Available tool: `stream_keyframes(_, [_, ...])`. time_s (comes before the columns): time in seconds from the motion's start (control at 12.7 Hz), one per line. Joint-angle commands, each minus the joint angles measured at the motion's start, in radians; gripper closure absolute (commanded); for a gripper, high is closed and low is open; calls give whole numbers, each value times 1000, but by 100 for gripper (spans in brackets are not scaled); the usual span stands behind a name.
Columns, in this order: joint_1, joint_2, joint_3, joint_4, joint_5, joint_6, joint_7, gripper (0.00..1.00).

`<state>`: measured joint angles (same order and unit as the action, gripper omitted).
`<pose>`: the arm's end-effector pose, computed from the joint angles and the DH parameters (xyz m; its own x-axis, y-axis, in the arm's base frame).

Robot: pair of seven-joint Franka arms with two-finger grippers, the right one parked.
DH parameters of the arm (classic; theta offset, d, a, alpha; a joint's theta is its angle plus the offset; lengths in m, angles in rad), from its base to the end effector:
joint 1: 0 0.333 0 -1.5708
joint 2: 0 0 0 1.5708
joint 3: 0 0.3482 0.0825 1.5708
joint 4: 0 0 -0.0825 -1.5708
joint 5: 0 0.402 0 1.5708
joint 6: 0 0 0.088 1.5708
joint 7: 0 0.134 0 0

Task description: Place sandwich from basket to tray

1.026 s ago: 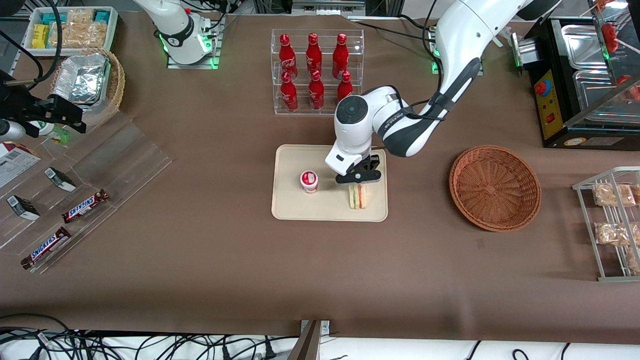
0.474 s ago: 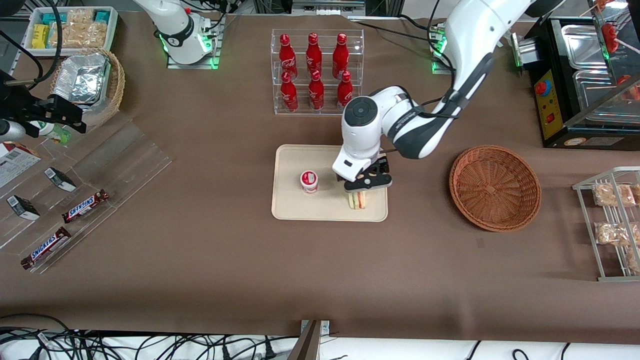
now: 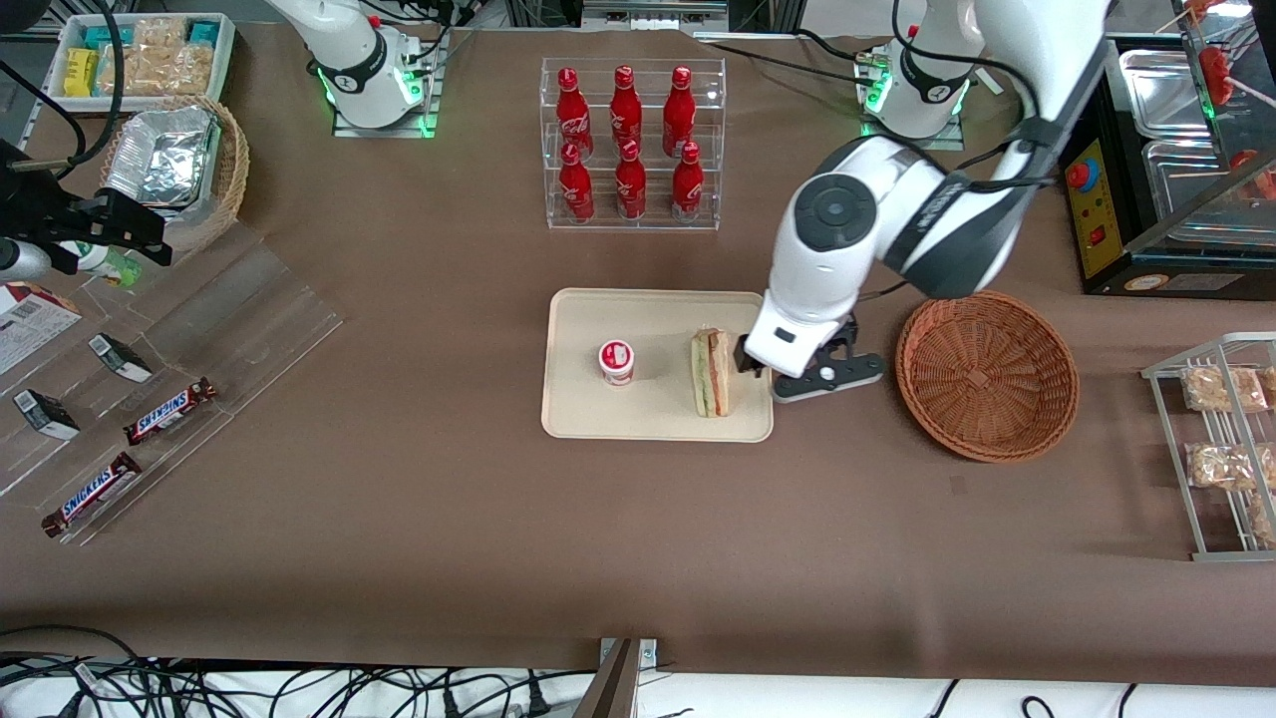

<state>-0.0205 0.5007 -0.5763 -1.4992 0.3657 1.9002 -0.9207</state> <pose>0.6403 -0.3163 0.4086 0.9664 0.2518 0.0524 0.2548 -0.9650 -0.0615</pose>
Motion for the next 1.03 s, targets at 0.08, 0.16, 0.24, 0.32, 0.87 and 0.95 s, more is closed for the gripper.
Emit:
stream_keyframes(0.08, [80, 1, -2, 111, -91, -130, 207, 0])
stream_keyframes(0.16, [80, -1, 41, 155, -108, -188, 288, 0])
stream_keyframes(0.24, [77, -1, 88, 192, -128, -244, 387, 0])
stream_keyframes(0.32, [76, -2, 172, 245, -180, -309, 545, 0])
stream_keyframes(0.87, [39, -33, 464, 269, -295, -380, 950, 0])
stream_keyframes(0.95, [37, -33, 472, 267, -294, -382, 962, 0])
